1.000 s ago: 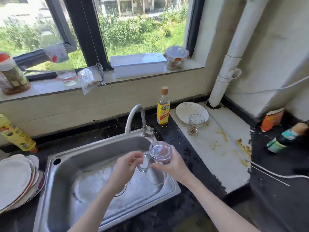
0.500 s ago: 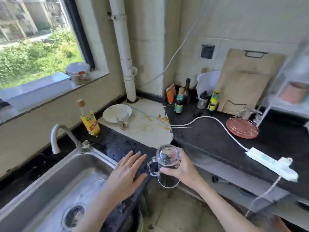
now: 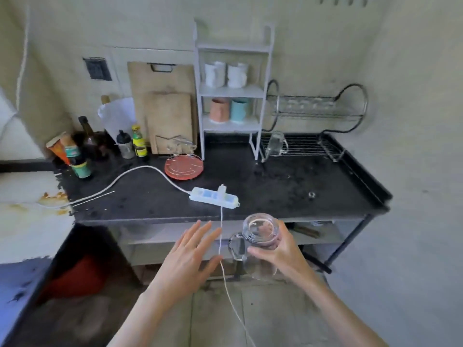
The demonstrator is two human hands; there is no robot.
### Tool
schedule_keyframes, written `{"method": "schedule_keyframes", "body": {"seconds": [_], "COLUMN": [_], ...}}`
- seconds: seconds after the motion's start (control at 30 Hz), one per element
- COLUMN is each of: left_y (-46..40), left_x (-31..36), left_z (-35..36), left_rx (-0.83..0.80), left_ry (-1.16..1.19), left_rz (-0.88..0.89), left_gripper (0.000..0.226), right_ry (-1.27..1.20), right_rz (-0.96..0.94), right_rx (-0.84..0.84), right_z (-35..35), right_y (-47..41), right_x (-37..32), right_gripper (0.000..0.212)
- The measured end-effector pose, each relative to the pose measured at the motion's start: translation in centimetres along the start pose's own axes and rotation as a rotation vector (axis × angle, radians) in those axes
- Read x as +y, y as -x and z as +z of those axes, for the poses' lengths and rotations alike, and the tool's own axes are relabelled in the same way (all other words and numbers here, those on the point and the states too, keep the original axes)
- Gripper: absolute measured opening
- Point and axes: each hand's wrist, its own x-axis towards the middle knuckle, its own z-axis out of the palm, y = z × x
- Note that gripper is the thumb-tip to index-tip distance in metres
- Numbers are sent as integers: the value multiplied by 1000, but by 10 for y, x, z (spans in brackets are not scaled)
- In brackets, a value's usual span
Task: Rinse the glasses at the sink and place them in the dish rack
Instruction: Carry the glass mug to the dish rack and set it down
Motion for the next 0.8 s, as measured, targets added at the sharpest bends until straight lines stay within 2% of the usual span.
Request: {"method": "schedule_keyframes", "body": {"seconds": [0.13, 0.23, 0.33, 0.5, 0.63, 0.8], "left_y": [-60, -108, -153, -239, -324, -413], "left_x": [57, 85, 99, 97, 85, 70], "left_z": [26, 42, 66, 98, 114, 131], "left_rx": [-60, -56, -81, -113, -177, -253], "left_ry": [100, 129, 137, 163, 124, 93], "left_rz": [98, 164, 189, 163, 134, 73], "left_gripper": [55, 70, 88, 68, 57, 57], "right_ry": [-8, 1, 37, 62, 70, 95], "right_rz": [25, 48, 64, 115, 129, 160], "right_rx": [142, 246, 260, 317, 374, 423], "right_z": [-80, -127, -166, -214, -245, -279], "right_y": [2, -10, -37, -105, -179, -268], "right_x": [17, 29, 43, 63, 65, 64], "right_gripper": [61, 64, 68, 68, 59, 66]}}
